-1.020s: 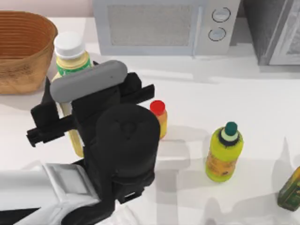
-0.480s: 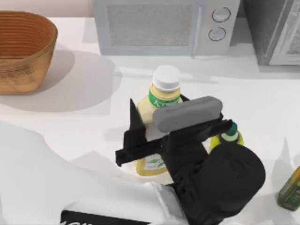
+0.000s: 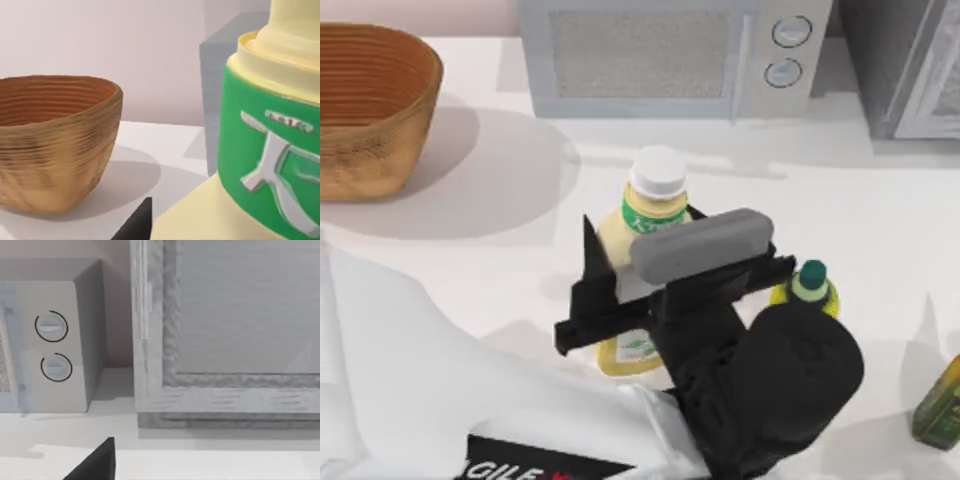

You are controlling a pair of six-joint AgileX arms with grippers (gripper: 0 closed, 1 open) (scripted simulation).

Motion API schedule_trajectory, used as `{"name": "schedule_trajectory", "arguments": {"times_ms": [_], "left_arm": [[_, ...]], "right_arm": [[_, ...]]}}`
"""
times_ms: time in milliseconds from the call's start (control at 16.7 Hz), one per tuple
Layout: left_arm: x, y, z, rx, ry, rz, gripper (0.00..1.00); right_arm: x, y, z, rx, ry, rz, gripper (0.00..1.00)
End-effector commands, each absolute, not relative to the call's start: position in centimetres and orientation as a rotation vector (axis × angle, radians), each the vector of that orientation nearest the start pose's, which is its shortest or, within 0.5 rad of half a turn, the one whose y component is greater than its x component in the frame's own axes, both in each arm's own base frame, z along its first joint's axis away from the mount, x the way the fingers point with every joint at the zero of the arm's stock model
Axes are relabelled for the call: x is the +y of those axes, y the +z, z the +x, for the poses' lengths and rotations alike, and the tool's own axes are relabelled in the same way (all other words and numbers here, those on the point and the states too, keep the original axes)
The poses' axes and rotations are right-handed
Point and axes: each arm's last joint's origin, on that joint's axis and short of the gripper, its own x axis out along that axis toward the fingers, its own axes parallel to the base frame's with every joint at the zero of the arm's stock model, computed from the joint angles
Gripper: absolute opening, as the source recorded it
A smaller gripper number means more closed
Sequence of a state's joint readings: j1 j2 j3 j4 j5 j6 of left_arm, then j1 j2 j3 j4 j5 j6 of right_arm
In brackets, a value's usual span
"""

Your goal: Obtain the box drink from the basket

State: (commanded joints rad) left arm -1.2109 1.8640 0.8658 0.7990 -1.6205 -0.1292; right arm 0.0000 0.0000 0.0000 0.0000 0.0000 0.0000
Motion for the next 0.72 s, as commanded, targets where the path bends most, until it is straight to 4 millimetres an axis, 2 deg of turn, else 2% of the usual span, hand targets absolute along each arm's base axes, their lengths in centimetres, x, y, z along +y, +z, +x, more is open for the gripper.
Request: {"name": "schedule_trajectory", "arguments": {"times_ms": [300, 600, 720], "left_arm": [[-27.9, 14.0, 16.7, -0.009, 0.566, 0.009, 0.0], [-27.4, 13.8, 16.8, -0.013, 0.582, 0.0, 0.0], [-27.4, 13.8, 16.8, -0.013, 0.582, 0.0, 0.15]], "right_arm": [[-0.1, 16.0, 10.6, 0.0, 0.0, 0.0, 1.0], [-0.1, 16.0, 10.6, 0.0, 0.0, 0.0, 1.0], [-0.1, 16.0, 10.6, 0.0, 0.0, 0.0, 1.0]]}}
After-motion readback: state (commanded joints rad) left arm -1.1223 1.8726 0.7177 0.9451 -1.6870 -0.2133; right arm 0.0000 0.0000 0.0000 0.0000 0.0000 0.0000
